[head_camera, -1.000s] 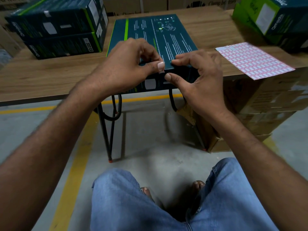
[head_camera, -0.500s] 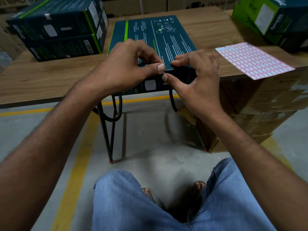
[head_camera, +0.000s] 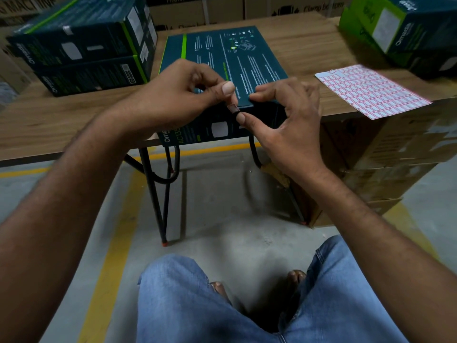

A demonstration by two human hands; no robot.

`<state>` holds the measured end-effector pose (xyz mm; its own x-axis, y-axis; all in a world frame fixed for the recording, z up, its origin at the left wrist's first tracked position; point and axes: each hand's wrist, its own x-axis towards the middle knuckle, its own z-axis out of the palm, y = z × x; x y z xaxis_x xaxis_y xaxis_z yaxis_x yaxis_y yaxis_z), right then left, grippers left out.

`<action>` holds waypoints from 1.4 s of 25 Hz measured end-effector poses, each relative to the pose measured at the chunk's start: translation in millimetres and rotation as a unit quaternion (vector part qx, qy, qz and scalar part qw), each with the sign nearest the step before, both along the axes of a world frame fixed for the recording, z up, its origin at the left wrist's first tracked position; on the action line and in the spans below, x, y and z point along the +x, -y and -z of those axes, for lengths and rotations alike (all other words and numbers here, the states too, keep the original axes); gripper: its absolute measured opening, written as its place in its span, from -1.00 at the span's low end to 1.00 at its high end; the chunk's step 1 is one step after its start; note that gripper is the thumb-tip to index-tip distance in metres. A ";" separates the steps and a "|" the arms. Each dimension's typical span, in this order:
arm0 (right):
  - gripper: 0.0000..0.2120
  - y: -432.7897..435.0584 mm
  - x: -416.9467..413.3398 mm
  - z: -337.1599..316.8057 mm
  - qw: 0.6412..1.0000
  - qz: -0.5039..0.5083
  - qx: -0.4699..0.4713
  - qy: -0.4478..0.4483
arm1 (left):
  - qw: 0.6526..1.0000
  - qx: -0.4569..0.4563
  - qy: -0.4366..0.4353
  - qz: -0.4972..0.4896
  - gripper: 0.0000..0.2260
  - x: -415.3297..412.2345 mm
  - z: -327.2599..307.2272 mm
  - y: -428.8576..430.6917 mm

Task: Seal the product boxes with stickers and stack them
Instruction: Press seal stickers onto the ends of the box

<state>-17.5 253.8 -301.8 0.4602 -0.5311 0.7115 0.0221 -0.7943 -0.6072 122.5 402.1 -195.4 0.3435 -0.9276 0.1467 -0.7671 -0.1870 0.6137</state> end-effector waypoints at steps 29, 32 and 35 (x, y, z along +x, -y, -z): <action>-0.71 4.4 -5.3 0.0 1.000 -0.020 -0.009 -0.019 | 0.965 -0.077 0.232 -0.093 -0.74 -23.8 16.0 -1.3; -0.73 5.3 -5.3 -2.8 1.000 -0.023 -0.003 -0.020 | 0.974 -0.065 0.200 -0.084 -0.60 -20.2 12.3 -0.3; -0.75 7.9 -5.7 -5.9 0.999 -0.025 0.006 -0.021 | 0.966 -0.094 0.236 -0.044 -0.78 -14.4 17.2 -5.4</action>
<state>-23.2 245.9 -295.9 0.5157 -0.5151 0.6846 0.0370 -0.7850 -0.6184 108.0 407.5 -212.6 0.2727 -0.8396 0.4698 -0.9563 -0.1829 0.2283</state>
